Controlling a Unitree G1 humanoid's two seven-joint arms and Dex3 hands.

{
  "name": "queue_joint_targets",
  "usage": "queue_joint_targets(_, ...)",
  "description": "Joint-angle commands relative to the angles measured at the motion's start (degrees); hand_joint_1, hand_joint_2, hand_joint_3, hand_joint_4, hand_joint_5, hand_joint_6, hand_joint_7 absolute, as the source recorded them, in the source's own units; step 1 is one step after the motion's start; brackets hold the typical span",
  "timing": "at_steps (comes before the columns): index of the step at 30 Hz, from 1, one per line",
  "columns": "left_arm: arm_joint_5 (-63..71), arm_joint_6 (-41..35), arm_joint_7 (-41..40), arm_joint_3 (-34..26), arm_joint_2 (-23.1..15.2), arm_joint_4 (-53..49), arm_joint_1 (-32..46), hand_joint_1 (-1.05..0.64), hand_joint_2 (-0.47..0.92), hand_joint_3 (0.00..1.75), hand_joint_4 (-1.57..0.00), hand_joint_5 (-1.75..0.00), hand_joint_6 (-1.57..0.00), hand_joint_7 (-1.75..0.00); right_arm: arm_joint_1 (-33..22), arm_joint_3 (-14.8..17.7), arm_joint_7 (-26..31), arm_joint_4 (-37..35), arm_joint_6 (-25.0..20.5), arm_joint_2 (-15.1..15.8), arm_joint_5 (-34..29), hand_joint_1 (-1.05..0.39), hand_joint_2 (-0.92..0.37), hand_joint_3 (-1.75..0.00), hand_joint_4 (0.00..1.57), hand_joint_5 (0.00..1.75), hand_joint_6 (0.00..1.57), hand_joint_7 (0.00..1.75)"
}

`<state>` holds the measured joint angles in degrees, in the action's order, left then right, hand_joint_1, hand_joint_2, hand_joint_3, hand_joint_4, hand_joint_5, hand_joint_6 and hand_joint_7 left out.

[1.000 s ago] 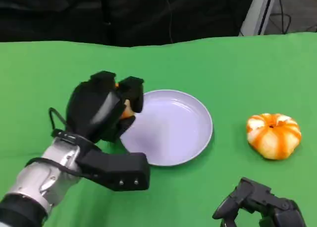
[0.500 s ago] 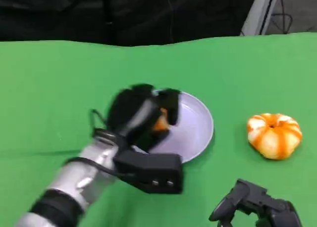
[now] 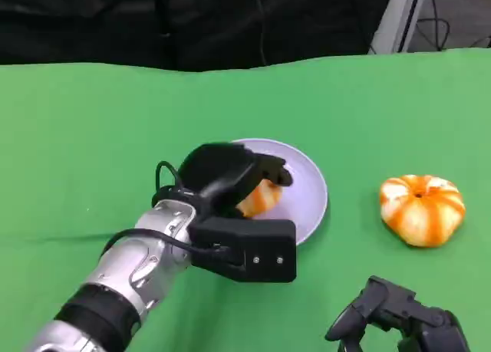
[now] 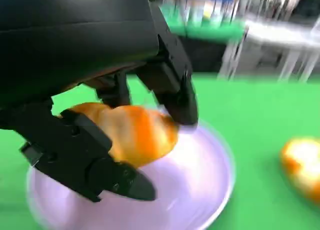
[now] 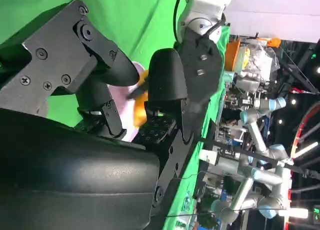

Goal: Grasp the bread from the table and place it into the plate.

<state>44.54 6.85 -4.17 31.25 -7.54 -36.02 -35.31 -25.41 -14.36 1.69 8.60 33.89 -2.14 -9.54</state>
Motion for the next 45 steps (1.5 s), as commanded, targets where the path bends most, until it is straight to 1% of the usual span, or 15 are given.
queue_joint_targets(1,0.8,-2.7,3.0,0.6,-1.5,2.9,0.1,-0.93,0.92,0.38,0.0,-0.02,-0.03,0.0,-0.3,0.4,0.2,0.8,0.1,0.4,0.2,0.0,-0.37,-1.38,0.79,1.63,0.83,1.33)
queue_joint_targets(2,0.6,-2.8,3.3,0.4,-1.7,3.4,0.4,-0.99,0.92,0.42,0.0,-0.01,-0.01,0.0,-0.3,0.4,0.2,0.8,0.0,0.5,0.2,0.0,-0.37,-1.38,0.79,1.64,0.83,1.33)
queue_joint_targets(4,0.3,-2.9,3.7,0.4,-1.9,4.1,0.7,-1.03,0.92,0.46,0.0,0.0,0.0,0.0,-0.3,0.4,0.3,0.9,0.0,0.5,0.2,0.0,-0.36,-1.39,0.79,1.64,0.83,1.33)
queue_joint_targets(12,-3.9,-2.0,6.8,-2.0,-3.5,8.2,2.6,-1.04,0.92,0.47,0.0,0.0,0.0,0.0,-0.3,0.5,0.2,0.8,0.2,0.6,0.4,0.0,-0.36,-1.38,0.78,1.64,0.83,1.33)
queue_joint_targets(17,-7.4,-1.5,10.5,-5.3,-7.4,17.8,7.0,-0.97,0.92,0.47,0.0,0.0,0.0,0.0,-0.5,0.4,0.0,0.9,-0.1,0.6,0.8,-0.01,-0.38,-1.35,0.78,1.65,0.83,1.33)
queue_joint_targets(20,-8.1,-1.8,11.8,-6.2,-8.4,20.8,8.4,-0.94,0.92,0.45,0.0,0.0,-0.01,-0.01,-0.5,0.4,0.0,1.0,-0.2,0.6,0.8,-0.02,-0.39,-1.34,0.78,1.65,0.83,1.34)
queue_joint_targets(26,-18.0,-0.9,16.6,-14.0,-11.9,34.2,17.5,-0.76,0.92,0.32,-0.07,-0.04,-0.09,-0.03,-0.3,0.5,0.4,0.7,0.3,0.5,0.2,0.0,-0.38,-1.35,0.78,1.64,0.83,1.33)
queue_joint_targets(31,-25.1,0.0,19.5,-19.7,-14.3,42.3,24.8,-0.7,0.92,0.27,-0.11,-0.07,-0.12,-0.04,-0.1,0.6,0.5,0.7,0.2,0.5,0.1,0.0,-0.37,-1.37,0.78,1.64,0.83,1.33)
queue_joint_targets(35,-31.6,2.5,18.5,-25.3,-14.1,48.0,33.0,-0.55,0.92,0.15,-0.3,-0.2,-0.28,-0.1,-0.1,0.5,0.5,0.7,0.2,0.6,0.1,-0.01,-0.36,-1.38,0.79,1.64,0.83,1.34)
queue_joint_targets(37,-33.3,3.1,18.0,-27.0,-13.5,49.5,35.5,-0.53,0.92,0.13,-0.34,-0.23,-0.32,-0.1,-0.2,0.5,0.4,0.8,0.1,0.7,0.3,-0.02,-0.37,-1.37,0.79,1.65,0.83,1.34)
queue_joint_targets(38,-34.2,3.5,17.5,-28.0,-13.0,50.4,37.0,-0.5,0.92,0.11,-0.38,-0.29,-0.38,-0.11,-0.2,0.5,0.3,0.9,0.0,0.7,0.4,-0.02,-0.37,-1.37,0.78,1.65,0.83,1.34)
queue_joint_targets(41,-38.1,8.4,15.4,-31.1,-10.4,50.8,42.0,-0.39,0.92,0.08,-0.52,-0.43,-0.57,-0.14,-0.3,0.5,0.5,1.0,0.1,0.7,0.0,-0.02,-0.37,-1.37,0.78,1.65,0.83,1.34)
queue_joint_targets(43,-40.0,10.9,15.1,-31.9,-9.2,50.4,43.7,-0.3,0.92,0.11,-0.61,-0.53,-0.67,-0.18,-0.4,0.5,0.4,1.2,-0.2,0.8,0.1,-0.03,-0.37,-1.37,0.78,1.65,0.83,1.34)
queue_joint_targets(44,-41.6,12.4,14.8,-32.4,-8.0,50.3,45.1,-0.29,0.92,0.11,-0.63,-0.55,-0.68,-0.18,-0.4,0.5,0.3,1.2,-0.2,0.8,0.3,-0.03,-0.37,-1.37,0.78,1.65,0.83,1.34)
queue_joint_targets(45,-43.7,13.3,14.7,-32.8,-6.7,50.3,46.5,-0.22,0.92,0.14,-0.68,-0.62,-0.75,-0.22,-0.4,0.5,0.2,1.2,-0.2,0.9,0.5,-0.03,-0.37,-1.37,0.78,1.65,0.82,1.34)
